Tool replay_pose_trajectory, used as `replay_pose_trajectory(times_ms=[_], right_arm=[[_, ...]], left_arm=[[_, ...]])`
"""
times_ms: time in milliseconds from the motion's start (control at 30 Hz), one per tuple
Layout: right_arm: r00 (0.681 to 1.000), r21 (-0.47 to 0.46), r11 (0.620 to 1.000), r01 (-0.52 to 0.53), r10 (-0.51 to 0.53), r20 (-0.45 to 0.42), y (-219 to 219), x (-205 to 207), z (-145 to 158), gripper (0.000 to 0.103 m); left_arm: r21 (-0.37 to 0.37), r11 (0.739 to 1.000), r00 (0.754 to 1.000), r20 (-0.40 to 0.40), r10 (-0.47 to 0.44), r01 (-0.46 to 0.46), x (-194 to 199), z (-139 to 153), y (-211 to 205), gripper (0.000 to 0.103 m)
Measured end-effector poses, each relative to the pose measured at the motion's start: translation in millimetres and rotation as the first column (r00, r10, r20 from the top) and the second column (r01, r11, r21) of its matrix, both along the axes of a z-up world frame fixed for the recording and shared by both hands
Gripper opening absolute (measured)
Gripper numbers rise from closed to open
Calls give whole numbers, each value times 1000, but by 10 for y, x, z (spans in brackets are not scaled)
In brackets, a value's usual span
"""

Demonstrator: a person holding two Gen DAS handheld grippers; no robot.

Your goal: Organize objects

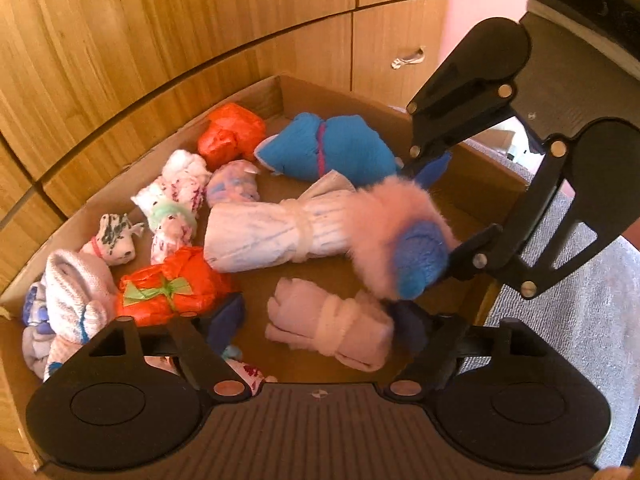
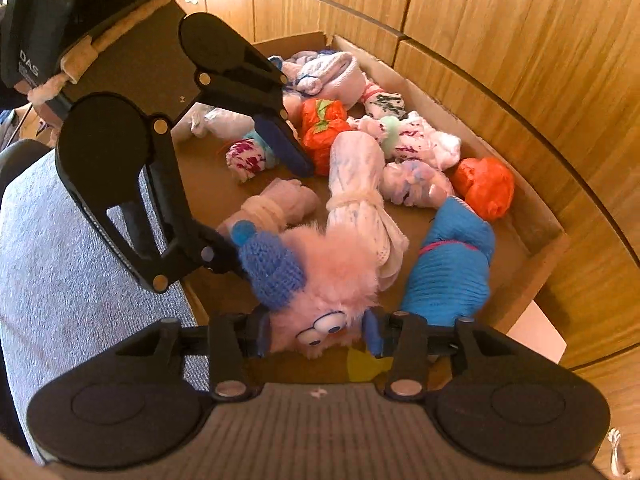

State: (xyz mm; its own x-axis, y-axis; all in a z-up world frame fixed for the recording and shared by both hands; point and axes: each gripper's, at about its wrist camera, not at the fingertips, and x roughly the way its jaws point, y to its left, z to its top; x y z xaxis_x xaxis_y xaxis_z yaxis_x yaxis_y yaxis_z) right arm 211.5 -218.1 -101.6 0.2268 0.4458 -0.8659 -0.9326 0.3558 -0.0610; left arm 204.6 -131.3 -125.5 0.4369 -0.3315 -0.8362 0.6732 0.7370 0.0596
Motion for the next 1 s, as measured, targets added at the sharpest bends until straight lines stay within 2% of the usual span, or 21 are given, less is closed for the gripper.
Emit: replay_pose_trajectory(times_ms=[100, 267, 367, 567, 700, 800, 933, 1000], right_arm=[[1000, -1, 1000, 5, -5, -1, -8, 0, 4, 47], [999, 17, 999, 35, -35, 5, -43, -38, 65, 58], [999, 25, 998, 50, -50, 15, -57, -93, 110, 62], [996, 41, 996, 80, -82, 32, -72, -191, 183, 63], [994, 63, 993, 104, -107, 38, -93, -234, 242, 66], [991, 61, 991, 118, -121, 52, -91, -275, 267, 67], [986, 72, 985, 154, -158, 54, -75, -314, 302, 80], [982, 70, 983, 172, -177, 69, -49, -372, 325, 82]], left_arm=[[4, 1000, 1000, 4, 5, -5, -11, 3, -3, 87], [2, 999, 999, 12, 40, -40, -42, 43, 34, 91], [-9, 998, 998, 22, 59, -59, -93, 88, 57, 98], [-8, 994, 993, 51, 110, -109, -247, 197, 86, 102], [-44, 983, 983, 21, 180, -179, -323, 290, 198, 102], [-42, 972, 973, 17, 231, -230, -406, 357, 257, 103], [-38, 957, 957, 27, 288, -287, -533, 457, 294, 103], [-55, 947, 947, 36, 320, -317, -613, 529, 332, 103]])
